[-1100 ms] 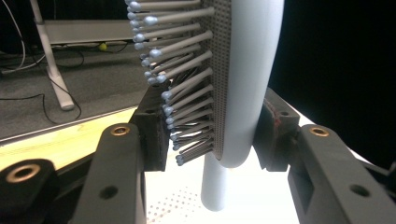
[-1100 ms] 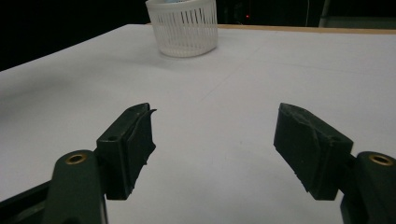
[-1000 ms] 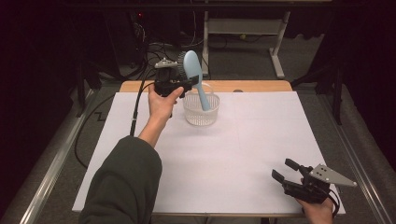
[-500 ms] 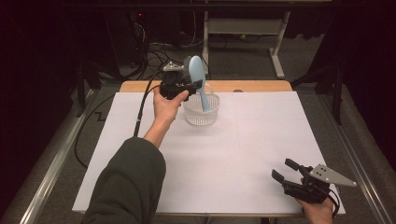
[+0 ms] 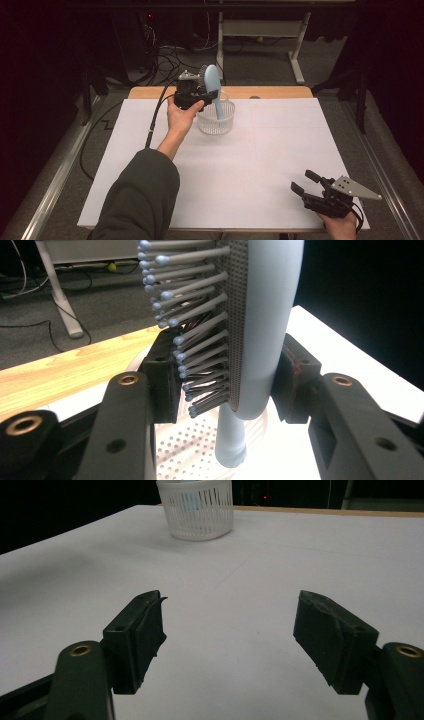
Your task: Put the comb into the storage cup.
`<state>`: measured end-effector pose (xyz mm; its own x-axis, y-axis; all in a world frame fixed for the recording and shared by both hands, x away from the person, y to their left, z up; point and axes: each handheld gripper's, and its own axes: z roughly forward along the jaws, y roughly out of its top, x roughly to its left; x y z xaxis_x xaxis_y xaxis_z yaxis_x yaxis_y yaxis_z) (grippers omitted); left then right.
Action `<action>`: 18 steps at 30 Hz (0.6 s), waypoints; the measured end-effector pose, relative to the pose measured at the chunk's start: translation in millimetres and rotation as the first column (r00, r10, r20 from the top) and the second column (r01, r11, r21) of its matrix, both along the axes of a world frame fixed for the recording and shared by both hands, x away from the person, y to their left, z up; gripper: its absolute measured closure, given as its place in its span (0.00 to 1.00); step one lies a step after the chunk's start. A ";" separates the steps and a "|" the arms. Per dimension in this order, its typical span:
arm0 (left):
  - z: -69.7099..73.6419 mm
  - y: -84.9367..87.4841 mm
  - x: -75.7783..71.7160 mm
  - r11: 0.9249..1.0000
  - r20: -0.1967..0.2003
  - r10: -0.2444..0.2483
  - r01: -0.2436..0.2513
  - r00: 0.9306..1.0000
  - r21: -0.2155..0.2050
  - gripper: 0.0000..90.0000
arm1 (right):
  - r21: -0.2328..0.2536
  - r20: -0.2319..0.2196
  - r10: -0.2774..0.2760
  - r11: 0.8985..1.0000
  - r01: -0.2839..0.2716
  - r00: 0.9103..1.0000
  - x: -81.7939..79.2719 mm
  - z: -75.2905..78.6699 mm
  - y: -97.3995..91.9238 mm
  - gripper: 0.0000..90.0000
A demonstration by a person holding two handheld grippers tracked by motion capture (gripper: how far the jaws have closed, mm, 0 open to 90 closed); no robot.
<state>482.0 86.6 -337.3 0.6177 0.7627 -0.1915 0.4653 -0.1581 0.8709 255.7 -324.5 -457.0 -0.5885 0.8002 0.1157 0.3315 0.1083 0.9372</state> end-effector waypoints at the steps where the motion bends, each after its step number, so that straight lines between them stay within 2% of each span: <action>1: -0.8 0.2 0.2 1.000 -0.001 0.002 -0.002 1.000 -0.002 0.60 | 0.000 0.000 -0.002 1.000 0.002 1.000 -0.1 0.0 0.1 0.32; 18: -10.2 -7.2 2.8 1.000 -0.010 0.017 -0.017 1.000 0.009 0.59 | 0.002 0.000 -0.001 1.000 0.001 1.000 -0.2 0.0 -0.1 0.32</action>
<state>484.8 79.4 -347.5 0.6025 0.7750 -0.1906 0.4764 -0.1576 0.8650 255.5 -324.6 -457.0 -0.5877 0.8006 0.1167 0.3313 0.1065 0.9375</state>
